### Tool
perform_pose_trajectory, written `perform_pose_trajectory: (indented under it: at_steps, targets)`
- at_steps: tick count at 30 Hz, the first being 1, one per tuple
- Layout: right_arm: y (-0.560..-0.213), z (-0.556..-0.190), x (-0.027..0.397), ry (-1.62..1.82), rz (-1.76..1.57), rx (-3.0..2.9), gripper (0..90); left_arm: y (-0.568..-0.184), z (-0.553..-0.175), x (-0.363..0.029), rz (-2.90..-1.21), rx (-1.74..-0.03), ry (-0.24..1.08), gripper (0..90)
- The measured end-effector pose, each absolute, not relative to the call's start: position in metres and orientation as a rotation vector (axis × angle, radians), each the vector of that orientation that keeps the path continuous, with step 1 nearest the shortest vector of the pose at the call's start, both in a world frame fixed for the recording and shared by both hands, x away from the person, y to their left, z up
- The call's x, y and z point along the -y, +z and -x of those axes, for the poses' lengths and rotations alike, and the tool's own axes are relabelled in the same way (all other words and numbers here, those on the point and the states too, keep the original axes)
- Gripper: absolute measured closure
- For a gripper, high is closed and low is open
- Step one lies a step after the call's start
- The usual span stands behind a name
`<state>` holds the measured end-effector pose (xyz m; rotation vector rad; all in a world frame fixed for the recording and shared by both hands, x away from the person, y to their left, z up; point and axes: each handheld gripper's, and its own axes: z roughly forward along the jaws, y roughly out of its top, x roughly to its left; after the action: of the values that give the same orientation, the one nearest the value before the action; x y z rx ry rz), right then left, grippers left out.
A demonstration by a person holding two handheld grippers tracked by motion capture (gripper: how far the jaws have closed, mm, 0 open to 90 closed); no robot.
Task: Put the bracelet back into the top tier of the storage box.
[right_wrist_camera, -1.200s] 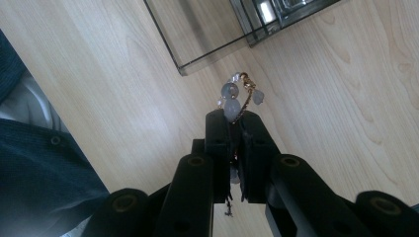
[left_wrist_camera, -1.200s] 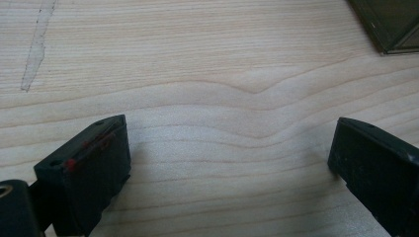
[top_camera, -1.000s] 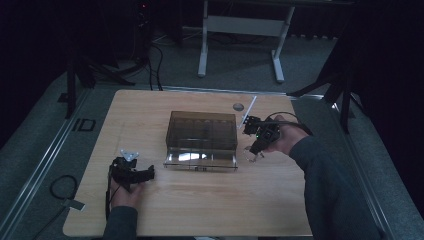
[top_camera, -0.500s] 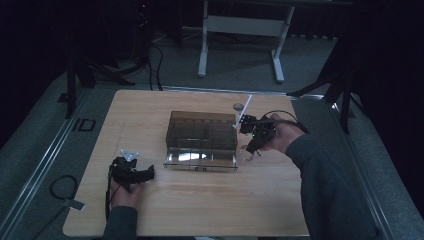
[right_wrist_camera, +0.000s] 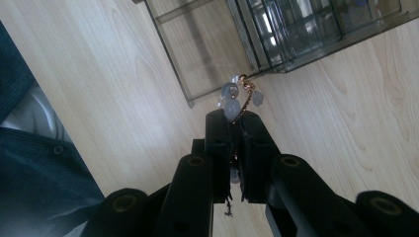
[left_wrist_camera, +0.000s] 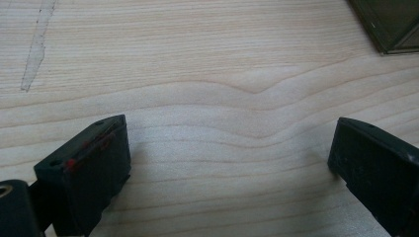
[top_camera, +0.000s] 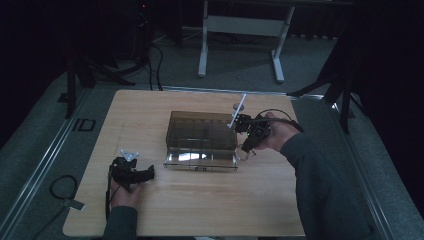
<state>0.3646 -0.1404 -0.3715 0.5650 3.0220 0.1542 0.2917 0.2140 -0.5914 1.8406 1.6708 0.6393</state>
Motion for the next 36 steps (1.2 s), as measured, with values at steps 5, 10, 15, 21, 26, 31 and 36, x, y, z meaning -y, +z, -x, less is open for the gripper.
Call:
perform_pose_trajectory:
  at_steps: [5,10,15,21,26,31,36]
  targets:
    - [-0.37,-0.365,0.137,0.172,-0.549,-3.024,84.2,-0.591,-0.292,-0.214,-1.841,-1.671,0.639,2.8]
    - [-0.371,-0.365,0.133,0.171,-0.535,-3.028,84.2,-0.591,-0.292,-0.214,-1.84,-1.671,0.639,2.8]
    - [-0.372,-0.365,0.128,0.174,-0.516,-3.036,84.2,-0.591,-0.292,-0.214,-1.841,-1.671,0.639,2.8]
    - [-0.375,-0.365,0.123,0.168,-0.506,-3.044,84.2,-0.591,-0.292,-0.214,-1.84,-1.671,0.639,2.8]
    - [-0.377,-0.366,0.12,0.169,-0.494,-3.051,84.2,-0.591,-0.292,-0.214,-1.84,-1.671,0.639,2.8]
    - [-0.379,-0.366,0.117,0.16,-0.492,-3.055,84.2,-0.591,-0.292,-0.214,-1.84,-1.671,0.639,2.8]
    - [-0.381,-0.365,0.113,0.144,-0.475,-3.057,84.2,-0.591,-0.292,-0.214,-1.841,-1.671,0.639,2.8]
